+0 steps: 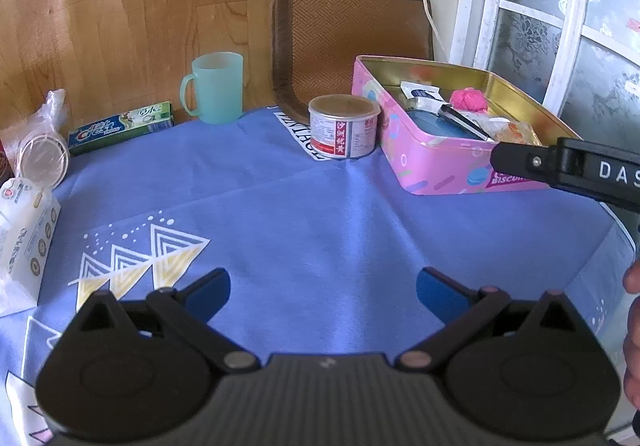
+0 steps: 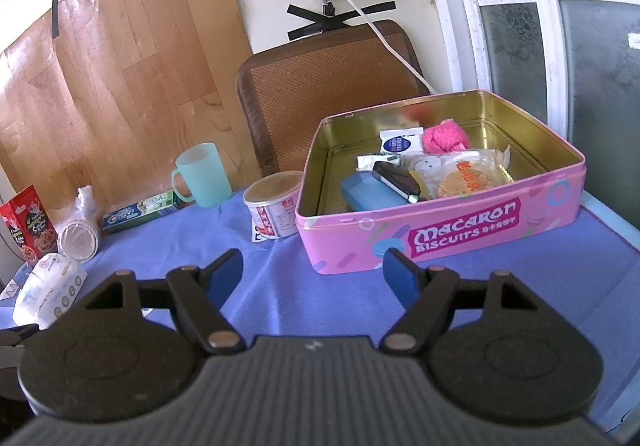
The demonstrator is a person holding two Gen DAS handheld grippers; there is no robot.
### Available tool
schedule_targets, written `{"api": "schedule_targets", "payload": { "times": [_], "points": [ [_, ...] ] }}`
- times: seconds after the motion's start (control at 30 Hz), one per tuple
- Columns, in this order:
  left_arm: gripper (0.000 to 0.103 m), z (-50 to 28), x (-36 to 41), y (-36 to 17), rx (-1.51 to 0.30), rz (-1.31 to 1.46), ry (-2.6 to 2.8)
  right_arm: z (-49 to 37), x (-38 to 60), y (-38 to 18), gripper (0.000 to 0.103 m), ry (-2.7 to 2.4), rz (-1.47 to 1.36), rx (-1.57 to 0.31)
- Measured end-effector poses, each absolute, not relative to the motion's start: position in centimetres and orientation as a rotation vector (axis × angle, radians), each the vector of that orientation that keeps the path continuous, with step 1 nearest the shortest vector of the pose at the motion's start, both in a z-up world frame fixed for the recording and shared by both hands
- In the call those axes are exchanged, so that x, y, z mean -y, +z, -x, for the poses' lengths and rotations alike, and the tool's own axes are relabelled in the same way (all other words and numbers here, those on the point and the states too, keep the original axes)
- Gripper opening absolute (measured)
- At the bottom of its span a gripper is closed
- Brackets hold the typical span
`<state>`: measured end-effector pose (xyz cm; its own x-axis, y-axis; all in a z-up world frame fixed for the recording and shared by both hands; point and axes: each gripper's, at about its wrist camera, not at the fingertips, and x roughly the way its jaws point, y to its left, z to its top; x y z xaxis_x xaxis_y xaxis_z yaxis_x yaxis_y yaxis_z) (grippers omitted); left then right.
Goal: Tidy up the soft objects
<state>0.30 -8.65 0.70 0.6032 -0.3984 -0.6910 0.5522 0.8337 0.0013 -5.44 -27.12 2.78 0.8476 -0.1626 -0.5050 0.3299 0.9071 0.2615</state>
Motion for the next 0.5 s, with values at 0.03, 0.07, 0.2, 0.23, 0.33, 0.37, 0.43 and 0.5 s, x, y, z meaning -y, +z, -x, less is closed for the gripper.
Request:
{"api": "schedule_targets", "payload": {
  "times": [0.03,0.07,0.2,0.23,0.33,0.37,0.43,0.5],
  "points": [
    [0.103,-0.29,8.66,0.7,-0.739,-0.224,-0.555,5.42,27.14,2.76,0.079,-0.265,-0.351,-0.497],
    [0.103,-0.3,8.67,0.7,-0.739,-0.224,-0.553,5.42,27.15,2.73,0.079,-0.265,-0.351,-0.496],
    [0.103,-0.43,8.69,0.64,-0.742,-0.222,-0.549,5.41,27.14,2.72,0.079,-0.265,-0.352,-0.498],
    [0.103,-0.48,8.71,0.6,-0.744,-0.222,-0.548,5.38,27.17,2.68,0.079,-0.265,-0.353,-0.499],
    [0.103,-0.47,8.76,0.62,-0.736,-0.223,-0.547,5.33,27.28,2.53,0.079,-0.266,-0.356,-0.501],
    [0.103,-0.34,8.77,0.68,-0.723,-0.225,-0.545,5.32,27.31,2.49,0.079,-0.265,-0.357,-0.502],
    [0.103,-0.07,8.78,0.88,-0.701,-0.227,-0.548,5.28,27.36,2.44,0.079,-0.265,-0.359,-0.502],
    [0.103,0.1,8.88,1.06,-0.687,-0.233,-0.555,5.28,27.38,2.42,0.079,-0.265,-0.358,-0.501]
  ]
}}
